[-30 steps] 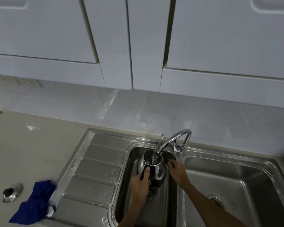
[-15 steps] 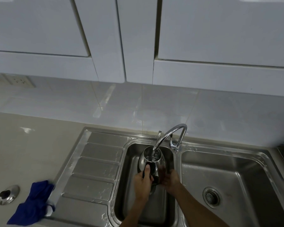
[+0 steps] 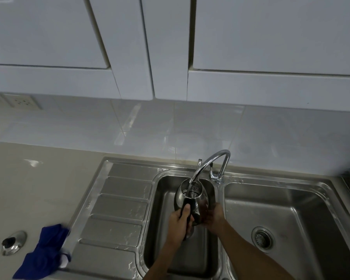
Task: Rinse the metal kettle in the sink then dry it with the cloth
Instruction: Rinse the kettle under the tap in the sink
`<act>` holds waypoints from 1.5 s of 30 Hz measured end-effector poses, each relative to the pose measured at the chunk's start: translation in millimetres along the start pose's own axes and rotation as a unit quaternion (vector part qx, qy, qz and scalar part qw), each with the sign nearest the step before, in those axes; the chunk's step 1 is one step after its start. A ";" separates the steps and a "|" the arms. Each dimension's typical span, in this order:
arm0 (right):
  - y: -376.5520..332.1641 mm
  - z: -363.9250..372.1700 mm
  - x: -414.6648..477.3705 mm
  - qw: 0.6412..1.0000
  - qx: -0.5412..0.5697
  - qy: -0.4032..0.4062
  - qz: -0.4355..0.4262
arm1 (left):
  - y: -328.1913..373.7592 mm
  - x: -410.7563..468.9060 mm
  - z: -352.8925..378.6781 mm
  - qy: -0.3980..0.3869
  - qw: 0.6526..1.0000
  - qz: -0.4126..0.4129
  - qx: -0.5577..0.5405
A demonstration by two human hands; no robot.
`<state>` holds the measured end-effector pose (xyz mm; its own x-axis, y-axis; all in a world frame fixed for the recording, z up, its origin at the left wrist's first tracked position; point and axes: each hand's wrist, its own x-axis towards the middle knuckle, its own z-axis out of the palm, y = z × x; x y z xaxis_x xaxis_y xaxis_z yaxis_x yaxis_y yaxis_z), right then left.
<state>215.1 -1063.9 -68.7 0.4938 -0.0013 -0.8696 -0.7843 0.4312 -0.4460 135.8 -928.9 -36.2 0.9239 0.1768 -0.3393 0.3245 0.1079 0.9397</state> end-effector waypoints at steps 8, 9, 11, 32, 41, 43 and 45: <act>1.2 -1.2 6.9 0.999 0.048 -0.004 0.017 | 3.9 -3.8 -3.1 -0.045 0.999 -0.012 0.011; 1.7 -1.8 11.0 0.999 0.053 -0.007 0.013 | 4.4 -4.5 -3.0 -0.046 0.999 -0.013 0.010; 1.8 -2.8 12.3 0.998 0.058 -0.015 0.019 | 4.9 -5.6 -2.7 -0.048 0.999 -0.013 0.009; 8.6 -4.1 18.9 0.997 0.071 0.000 0.029 | -0.5 -10.1 -4.0 -0.067 0.997 0.000 0.033; 17.3 -2.8 39.3 0.998 0.054 -0.034 0.028 | -4.6 -11.6 -11.5 -0.066 0.997 0.009 0.041; 16.3 -0.1 29.8 0.998 0.043 -0.045 0.033 | -4.5 -12.1 -13.4 -0.063 0.997 0.009 0.034; 16.6 1.9 26.0 0.997 0.045 -0.053 0.039 | -3.4 -13.3 -14.4 -0.065 0.997 0.010 0.031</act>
<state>215.6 -1055.0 -98.3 0.4727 0.1290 -0.8717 -0.7874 0.5059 -0.3522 119.5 -917.5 -35.5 0.9473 0.0500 -0.3166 0.3146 0.0441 0.9482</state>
